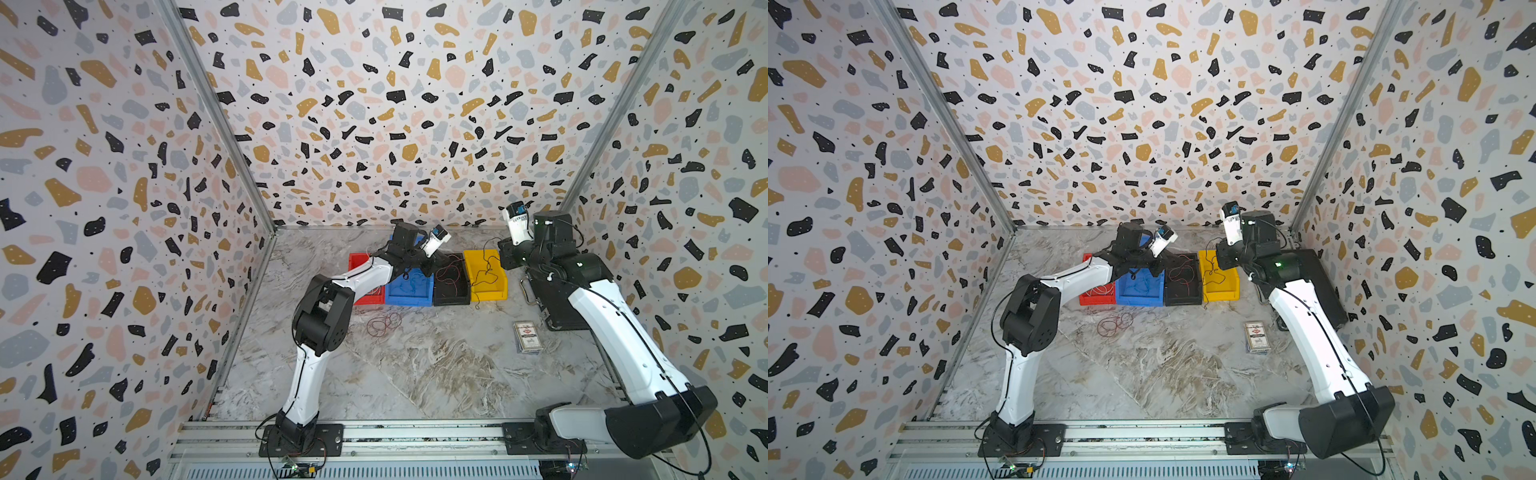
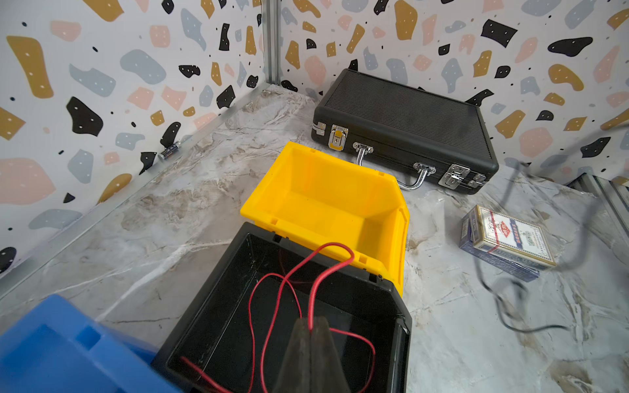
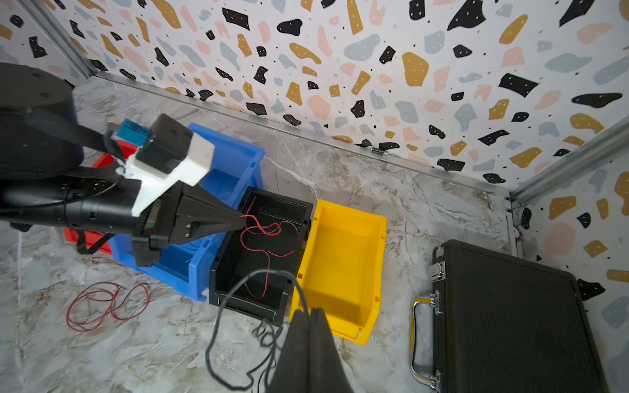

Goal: Untangle and sort cables by color
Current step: Place the cable in the bin.

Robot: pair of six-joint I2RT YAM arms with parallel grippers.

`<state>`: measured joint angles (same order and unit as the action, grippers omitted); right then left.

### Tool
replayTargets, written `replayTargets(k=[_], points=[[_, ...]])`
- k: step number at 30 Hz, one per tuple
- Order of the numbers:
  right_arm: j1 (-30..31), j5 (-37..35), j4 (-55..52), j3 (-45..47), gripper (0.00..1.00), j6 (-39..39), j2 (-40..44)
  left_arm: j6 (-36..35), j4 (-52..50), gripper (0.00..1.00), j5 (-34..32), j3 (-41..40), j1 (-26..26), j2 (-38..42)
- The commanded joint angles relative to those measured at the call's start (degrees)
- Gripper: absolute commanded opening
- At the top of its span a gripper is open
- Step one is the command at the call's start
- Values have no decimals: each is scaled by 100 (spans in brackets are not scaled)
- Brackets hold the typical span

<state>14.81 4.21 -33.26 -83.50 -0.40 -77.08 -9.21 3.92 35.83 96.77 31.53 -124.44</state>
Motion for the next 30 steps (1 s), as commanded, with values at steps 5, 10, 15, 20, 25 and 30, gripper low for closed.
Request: replayTargets(k=[5,10,15,20,25,30], points=[[-423,484,370,-867,1,-70,-964,-64,-253,0,-361,344,7,-158],[-509,441,561,-971,1,-110,-1506,71,-289,11,-567,368,59,-350],[-624,285,836,-617,1,-90,-1637,-183,-811,21,-596,753,108,-653],[-716,446,980,-532,1,9,-2119,-118,-445,56,-702,420,108,-573],[-751,536,1158,-401,8,167,-2546,5,54,99,-1000,-310,118,-5],[-777,563,1059,-415,45,230,-2886,200,87,99,-1518,-1048,117,763]])
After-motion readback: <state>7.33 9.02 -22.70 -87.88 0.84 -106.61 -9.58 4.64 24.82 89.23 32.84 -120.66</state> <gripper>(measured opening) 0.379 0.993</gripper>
